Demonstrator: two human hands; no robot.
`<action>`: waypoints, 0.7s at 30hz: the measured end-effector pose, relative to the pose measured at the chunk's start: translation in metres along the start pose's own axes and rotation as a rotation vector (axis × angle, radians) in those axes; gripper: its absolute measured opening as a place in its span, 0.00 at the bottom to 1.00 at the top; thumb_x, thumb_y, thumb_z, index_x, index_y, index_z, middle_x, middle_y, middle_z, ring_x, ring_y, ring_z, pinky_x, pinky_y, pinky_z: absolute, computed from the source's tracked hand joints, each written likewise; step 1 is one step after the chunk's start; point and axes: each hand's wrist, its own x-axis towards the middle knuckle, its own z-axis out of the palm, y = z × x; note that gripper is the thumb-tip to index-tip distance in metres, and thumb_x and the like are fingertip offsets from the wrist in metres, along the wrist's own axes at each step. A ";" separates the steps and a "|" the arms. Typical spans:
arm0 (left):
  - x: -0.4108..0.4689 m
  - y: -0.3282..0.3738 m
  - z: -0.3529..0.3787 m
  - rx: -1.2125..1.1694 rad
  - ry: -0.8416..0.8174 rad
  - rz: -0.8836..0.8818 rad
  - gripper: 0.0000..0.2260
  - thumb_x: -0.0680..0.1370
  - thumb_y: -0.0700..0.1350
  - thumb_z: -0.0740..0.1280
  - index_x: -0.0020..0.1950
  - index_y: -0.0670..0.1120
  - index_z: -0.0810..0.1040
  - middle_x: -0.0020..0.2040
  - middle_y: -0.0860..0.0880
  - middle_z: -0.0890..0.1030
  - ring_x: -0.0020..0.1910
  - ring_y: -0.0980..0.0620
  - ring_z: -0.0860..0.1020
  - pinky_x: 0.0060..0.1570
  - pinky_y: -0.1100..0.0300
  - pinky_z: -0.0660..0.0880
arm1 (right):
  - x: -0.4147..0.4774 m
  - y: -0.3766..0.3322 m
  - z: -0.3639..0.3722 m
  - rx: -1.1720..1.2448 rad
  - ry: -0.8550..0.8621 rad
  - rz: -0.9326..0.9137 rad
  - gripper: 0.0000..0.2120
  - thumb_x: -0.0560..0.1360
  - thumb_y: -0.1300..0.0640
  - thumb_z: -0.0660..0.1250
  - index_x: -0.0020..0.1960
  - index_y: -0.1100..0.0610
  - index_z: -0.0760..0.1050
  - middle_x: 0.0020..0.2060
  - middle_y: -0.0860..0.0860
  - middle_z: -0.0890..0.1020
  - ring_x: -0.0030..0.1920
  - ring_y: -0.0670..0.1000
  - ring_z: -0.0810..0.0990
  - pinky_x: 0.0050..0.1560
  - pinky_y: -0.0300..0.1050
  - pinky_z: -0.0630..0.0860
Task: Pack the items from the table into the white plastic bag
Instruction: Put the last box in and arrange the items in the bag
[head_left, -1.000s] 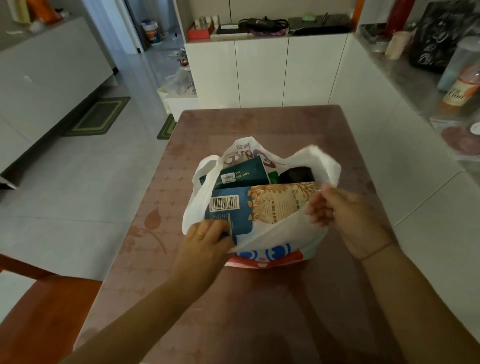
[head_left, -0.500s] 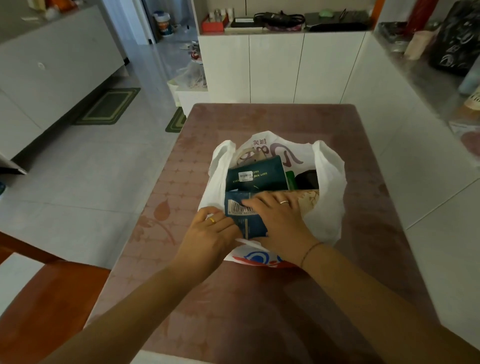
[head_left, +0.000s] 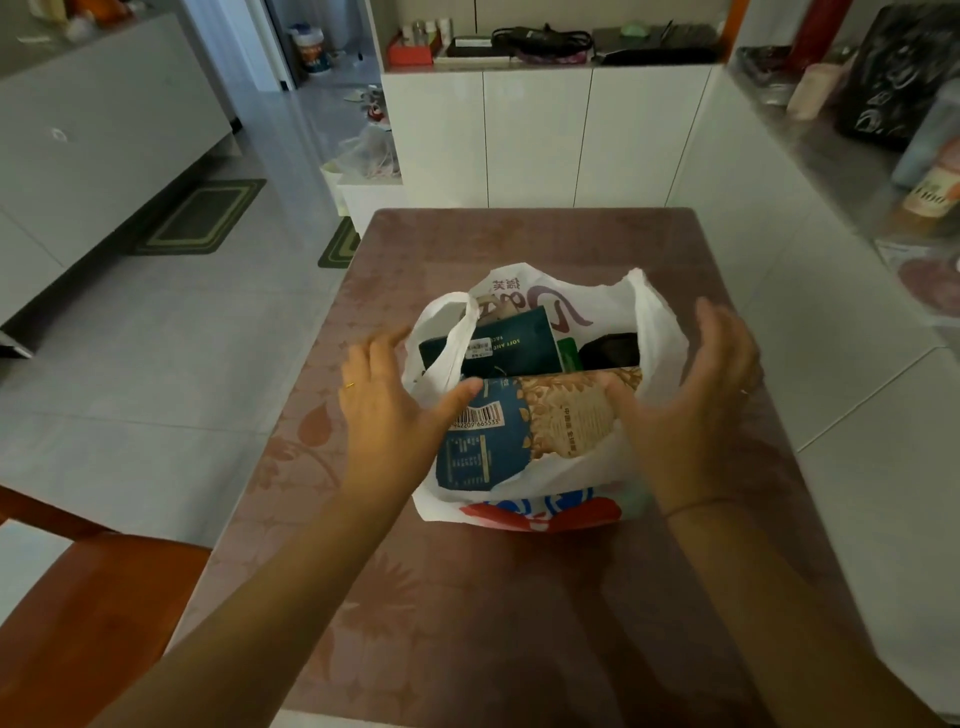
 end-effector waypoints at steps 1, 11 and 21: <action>0.004 0.004 0.003 -0.035 -0.017 -0.003 0.27 0.67 0.65 0.67 0.61 0.54 0.69 0.59 0.52 0.70 0.61 0.52 0.68 0.61 0.49 0.69 | 0.007 0.004 -0.003 0.000 -0.050 0.113 0.42 0.65 0.46 0.74 0.73 0.53 0.58 0.71 0.55 0.65 0.70 0.56 0.63 0.65 0.61 0.67; 0.067 0.049 -0.017 -0.513 0.015 -0.077 0.09 0.78 0.47 0.65 0.38 0.50 0.77 0.29 0.52 0.76 0.26 0.59 0.72 0.29 0.66 0.74 | 0.094 -0.017 -0.027 0.659 -0.373 0.097 0.07 0.76 0.54 0.63 0.46 0.48 0.80 0.24 0.42 0.75 0.31 0.45 0.75 0.48 0.45 0.80; 0.046 0.014 0.002 -0.459 0.024 -0.060 0.12 0.77 0.55 0.62 0.56 0.51 0.72 0.48 0.53 0.79 0.47 0.58 0.78 0.48 0.58 0.77 | 0.059 0.007 -0.006 0.471 -0.299 0.077 0.20 0.75 0.57 0.66 0.65 0.48 0.68 0.54 0.50 0.78 0.49 0.42 0.77 0.44 0.29 0.77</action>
